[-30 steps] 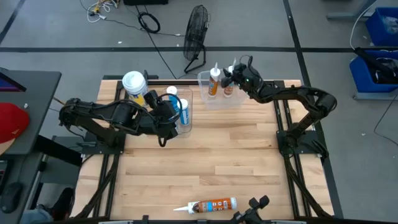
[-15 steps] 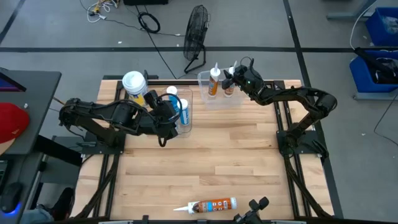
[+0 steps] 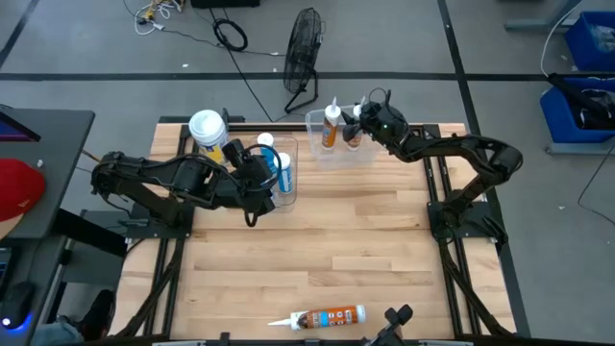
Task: Pick & place silicon tubes, Sealant and Lysol wipes
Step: Put the top orange sealant into the white bin, then put the orange sealant into the white bin
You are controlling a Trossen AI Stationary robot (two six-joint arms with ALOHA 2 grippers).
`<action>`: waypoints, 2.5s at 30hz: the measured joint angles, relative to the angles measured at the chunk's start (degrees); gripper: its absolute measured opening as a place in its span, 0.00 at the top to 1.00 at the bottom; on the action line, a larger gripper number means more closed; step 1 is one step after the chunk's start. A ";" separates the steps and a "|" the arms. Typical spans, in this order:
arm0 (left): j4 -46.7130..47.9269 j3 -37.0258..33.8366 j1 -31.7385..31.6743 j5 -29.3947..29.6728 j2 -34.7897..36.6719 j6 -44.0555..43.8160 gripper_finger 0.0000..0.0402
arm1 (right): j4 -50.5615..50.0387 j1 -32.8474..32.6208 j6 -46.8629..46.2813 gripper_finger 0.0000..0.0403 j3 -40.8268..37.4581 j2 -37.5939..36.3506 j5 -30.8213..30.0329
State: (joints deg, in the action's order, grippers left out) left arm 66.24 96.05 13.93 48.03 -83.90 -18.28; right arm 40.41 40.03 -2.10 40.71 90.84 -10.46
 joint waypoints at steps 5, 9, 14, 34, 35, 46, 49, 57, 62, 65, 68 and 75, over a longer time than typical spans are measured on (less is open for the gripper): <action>0.02 0.00 0.00 -0.02 0.00 0.00 0.30 | -1.81 -0.02 0.31 0.23 0.00 -1.87 1.06; 0.02 0.00 0.00 -0.02 0.00 0.00 0.30 | -3.53 -0.49 1.19 0.23 0.00 -3.95 1.05; 0.02 0.00 0.02 -0.02 0.00 0.00 0.30 | -4.64 -0.90 2.21 0.23 0.00 -7.24 1.01; 0.03 0.00 0.02 -0.31 0.00 -0.63 0.30 | -17.11 -4.62 11.25 0.23 12.43 -14.68 -0.62; 0.02 0.00 0.02 -0.31 0.00 -0.63 0.30 | -17.82 -5.11 12.15 0.23 13.32 -15.45 -1.11; 0.01 0.00 0.00 -6.36 -0.13 -0.91 0.30 | -39.14 -13.47 14.71 0.27 18.56 -26.74 9.08; 0.01 0.00 0.03 -10.24 -0.13 -1.99 0.30 | -46.33 -16.74 14.18 0.36 18.58 -29.46 13.56; -0.03 -0.07 4.08 -13.01 -0.13 -6.45 0.30 | -61.83 -31.37 8.49 0.79 18.58 -31.47 16.40; -1.60 -3.82 9.46 -8.59 -0.22 -10.22 0.30 | -63.34 -41.97 4.90 0.96 17.76 -30.69 15.20; -3.26 -7.29 12.22 -7.93 -0.20 -14.48 0.30 | -62.29 -47.37 1.11 0.98 16.41 -29.91 15.37; -6.78 -11.55 14.50 -7.83 -0.20 -18.07 0.30 | -61.00 -52.46 -2.97 0.93 15.33 -27.63 13.16; -16.77 -19.51 20.15 -6.60 -0.20 -25.55 0.30 | -53.09 -62.19 -8.18 0.70 14.85 -16.64 7.92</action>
State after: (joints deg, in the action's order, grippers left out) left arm 49.46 76.54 34.09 41.43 -84.09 -43.83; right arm -12.68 -22.16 -10.28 55.55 74.20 -2.54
